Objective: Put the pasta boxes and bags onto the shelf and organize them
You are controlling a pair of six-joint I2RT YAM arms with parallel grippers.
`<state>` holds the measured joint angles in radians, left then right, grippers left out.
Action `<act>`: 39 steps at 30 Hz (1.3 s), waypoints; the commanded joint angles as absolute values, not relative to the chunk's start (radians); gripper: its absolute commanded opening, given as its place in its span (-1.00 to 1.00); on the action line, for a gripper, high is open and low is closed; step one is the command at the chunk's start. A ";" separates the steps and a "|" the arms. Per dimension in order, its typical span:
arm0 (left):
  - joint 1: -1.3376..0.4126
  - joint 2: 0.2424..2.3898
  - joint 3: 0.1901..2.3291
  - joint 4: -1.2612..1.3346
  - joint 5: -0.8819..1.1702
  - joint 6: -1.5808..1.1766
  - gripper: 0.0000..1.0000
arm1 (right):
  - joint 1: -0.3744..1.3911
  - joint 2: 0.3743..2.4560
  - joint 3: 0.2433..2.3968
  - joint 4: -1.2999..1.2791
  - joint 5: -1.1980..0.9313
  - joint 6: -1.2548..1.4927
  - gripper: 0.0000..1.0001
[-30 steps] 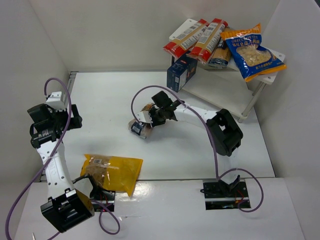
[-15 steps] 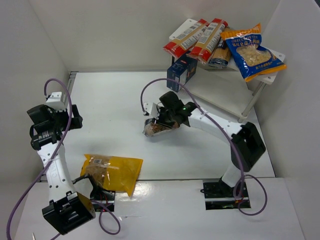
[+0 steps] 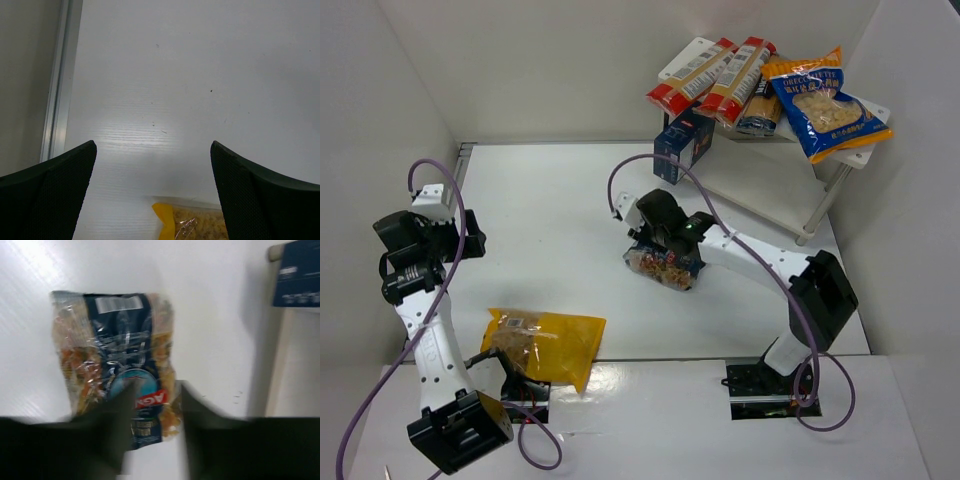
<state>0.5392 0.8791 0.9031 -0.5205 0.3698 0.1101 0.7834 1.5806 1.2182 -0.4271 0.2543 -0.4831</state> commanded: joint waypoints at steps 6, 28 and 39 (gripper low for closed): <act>0.543 0.857 0.899 -0.502 0.396 0.135 1.00 | 0.802 1.540 1.138 -0.514 0.029 -0.483 1.00; 0.543 0.857 0.899 -0.502 0.387 0.135 1.00 | 0.933 1.661 0.902 -0.186 0.580 -0.486 1.00; 0.543 0.857 0.899 -0.502 0.396 0.135 1.00 | 0.954 1.651 0.902 -0.138 0.698 -0.555 1.00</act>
<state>0.5392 0.8730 0.9031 -0.5201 0.3721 0.1101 0.9470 1.6611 0.9062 -0.2314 0.6231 -0.5228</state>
